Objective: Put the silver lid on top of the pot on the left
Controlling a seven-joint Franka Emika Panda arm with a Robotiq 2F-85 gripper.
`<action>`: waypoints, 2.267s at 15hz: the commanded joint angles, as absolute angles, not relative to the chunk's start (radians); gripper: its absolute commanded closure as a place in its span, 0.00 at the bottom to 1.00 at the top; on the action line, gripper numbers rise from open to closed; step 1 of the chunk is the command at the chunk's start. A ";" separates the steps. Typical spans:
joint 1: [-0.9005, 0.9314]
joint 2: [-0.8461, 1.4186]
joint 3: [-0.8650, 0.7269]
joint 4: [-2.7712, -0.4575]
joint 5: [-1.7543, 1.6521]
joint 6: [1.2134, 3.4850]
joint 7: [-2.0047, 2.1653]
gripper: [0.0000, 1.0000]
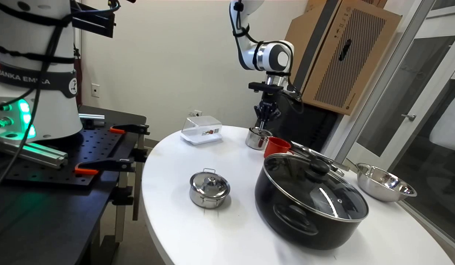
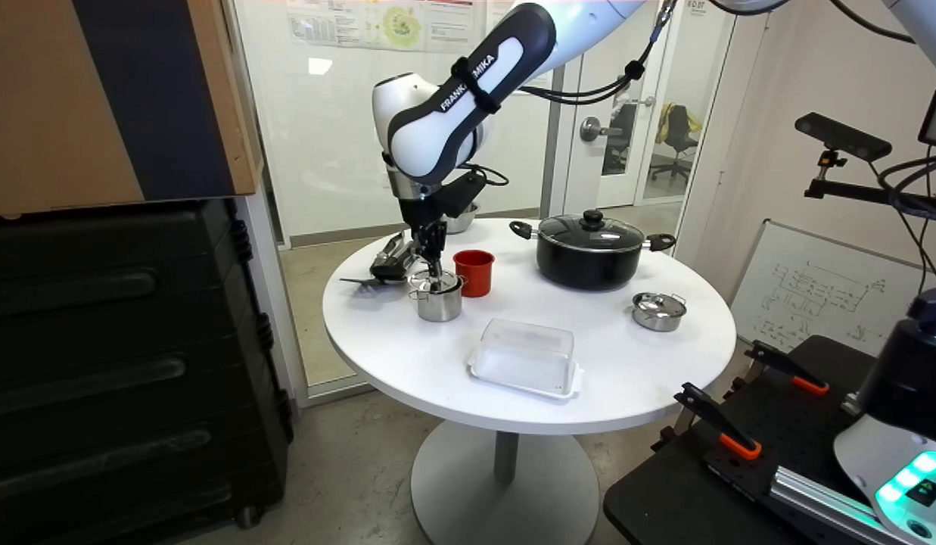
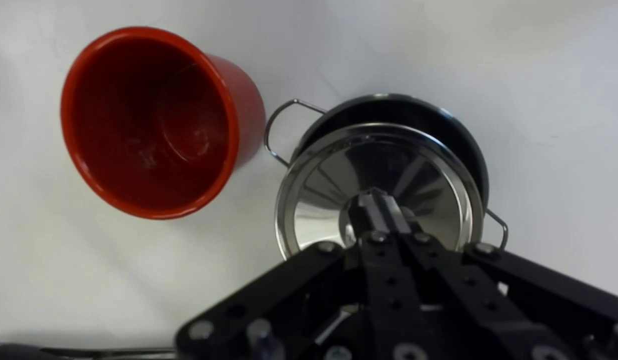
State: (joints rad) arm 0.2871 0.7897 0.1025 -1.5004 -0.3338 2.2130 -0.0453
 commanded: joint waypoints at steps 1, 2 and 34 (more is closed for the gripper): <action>0.288 0.779 0.105 -1.544 -0.320 2.231 -0.066 1.00; 0.287 0.776 0.105 -1.549 -0.320 2.233 -0.066 1.00; 0.290 0.523 0.081 -1.988 -0.355 2.577 -0.028 1.00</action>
State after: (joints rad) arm 0.2814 0.5462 0.0909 -1.9607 -0.3403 2.5503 -0.0433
